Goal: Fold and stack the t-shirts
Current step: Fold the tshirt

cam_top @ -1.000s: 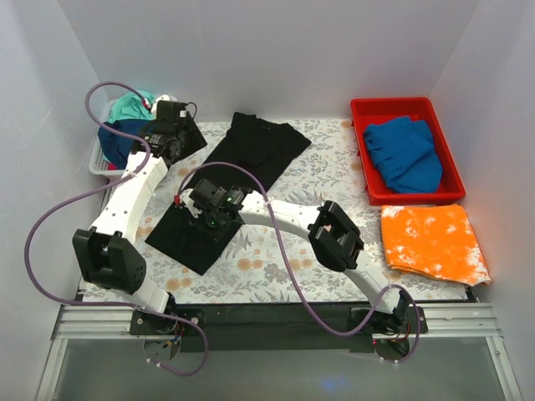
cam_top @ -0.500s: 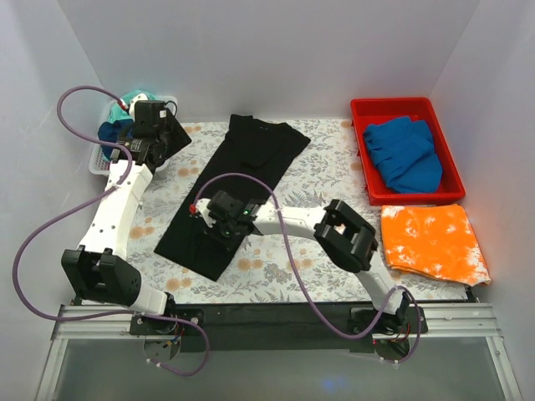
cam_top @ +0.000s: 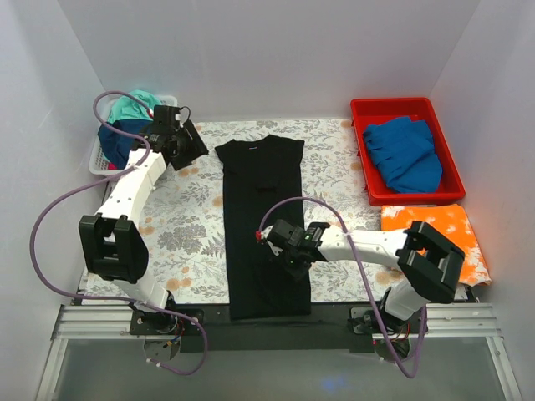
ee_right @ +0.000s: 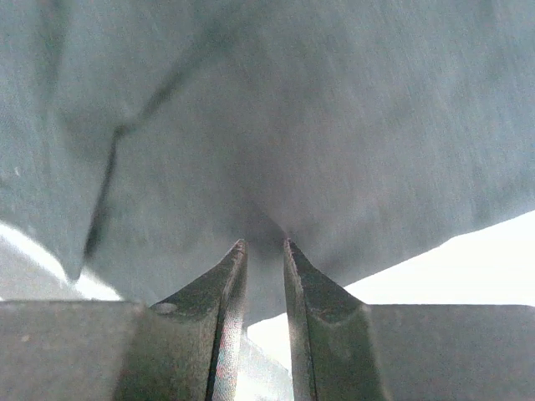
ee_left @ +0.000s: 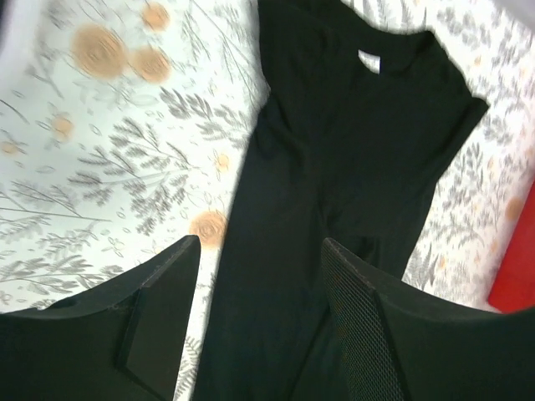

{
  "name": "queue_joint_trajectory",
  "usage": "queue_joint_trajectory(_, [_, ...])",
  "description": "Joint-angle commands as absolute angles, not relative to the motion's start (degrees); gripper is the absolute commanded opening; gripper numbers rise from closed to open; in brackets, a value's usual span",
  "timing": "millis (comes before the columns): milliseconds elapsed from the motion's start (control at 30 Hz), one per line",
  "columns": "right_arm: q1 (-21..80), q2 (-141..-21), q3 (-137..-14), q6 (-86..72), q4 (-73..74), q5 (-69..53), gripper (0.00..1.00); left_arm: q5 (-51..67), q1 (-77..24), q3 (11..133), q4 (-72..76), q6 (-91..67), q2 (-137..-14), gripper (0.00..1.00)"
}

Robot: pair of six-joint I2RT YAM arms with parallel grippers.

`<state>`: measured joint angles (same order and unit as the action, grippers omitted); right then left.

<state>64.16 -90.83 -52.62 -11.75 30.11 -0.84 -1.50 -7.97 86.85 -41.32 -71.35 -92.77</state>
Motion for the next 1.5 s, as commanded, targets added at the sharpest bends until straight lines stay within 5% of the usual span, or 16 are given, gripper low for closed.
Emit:
queue_joint_trajectory(0, [64.34,-85.18,-53.26,-16.34,34.45,1.67,0.3,7.02,-8.61,86.22,-39.65,-70.14,-93.07,0.58])
queue_joint_trajectory(300, [63.2,-81.12,-65.82,-21.53,35.67,15.19,0.35,8.7,-23.09,89.3,-40.6,-68.72,-97.03,0.58])
queue_joint_trajectory(767, [46.16,-99.13,-70.22,-21.63,27.88,15.03,0.35,-1.47,-27.86,77.17,-41.39,-77.43,-104.67,0.58])
queue_joint_trajectory(1100, [42.19,-109.94,-73.12,-16.17,26.02,11.17,0.35,-5.71,-25.14,86.12,-46.4,-79.54,-118.11,0.58])
queue_joint_trajectory(1467, [34.72,-119.7,-87.08,-13.71,28.47,10.89,0.34,-4.4,-20.66,114.33,-55.81,-79.45,-134.55,0.58])
